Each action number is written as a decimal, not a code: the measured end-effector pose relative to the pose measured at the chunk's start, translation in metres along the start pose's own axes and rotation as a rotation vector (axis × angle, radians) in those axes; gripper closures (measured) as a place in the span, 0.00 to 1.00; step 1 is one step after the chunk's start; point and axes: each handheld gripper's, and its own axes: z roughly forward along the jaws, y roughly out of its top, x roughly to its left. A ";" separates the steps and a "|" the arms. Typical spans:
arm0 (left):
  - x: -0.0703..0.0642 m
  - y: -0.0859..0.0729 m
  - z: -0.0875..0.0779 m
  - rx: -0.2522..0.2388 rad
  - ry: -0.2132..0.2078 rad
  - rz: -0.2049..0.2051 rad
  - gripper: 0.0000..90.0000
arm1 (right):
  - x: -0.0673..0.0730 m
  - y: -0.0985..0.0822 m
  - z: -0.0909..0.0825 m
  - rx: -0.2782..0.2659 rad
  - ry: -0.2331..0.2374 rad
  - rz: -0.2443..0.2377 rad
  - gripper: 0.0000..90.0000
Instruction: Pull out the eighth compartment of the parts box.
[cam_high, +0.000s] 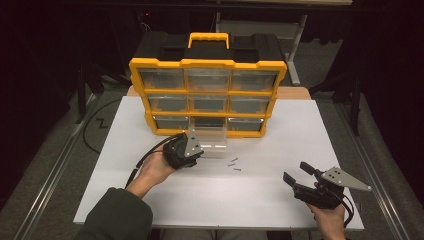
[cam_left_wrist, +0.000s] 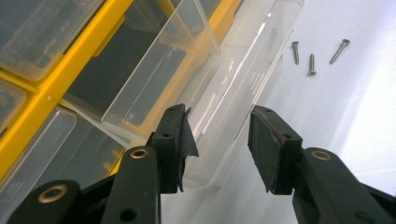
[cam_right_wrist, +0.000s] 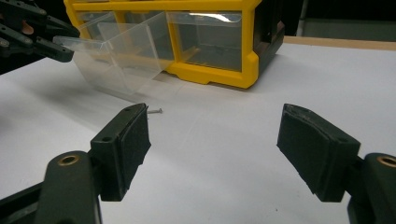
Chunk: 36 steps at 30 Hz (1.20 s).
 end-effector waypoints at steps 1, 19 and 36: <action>0.000 0.000 0.000 -0.003 -0.003 -0.008 0.63 | 0.000 0.000 0.000 0.004 -0.004 -0.002 0.30; 0.014 -0.009 -0.016 -0.067 -0.020 -0.158 0.33 | 0.000 0.000 0.001 0.002 -0.006 0.004 0.30; 0.019 -0.033 -0.049 -0.143 -0.022 -0.307 0.32 | 0.000 0.000 0.000 -0.001 -0.004 0.003 0.30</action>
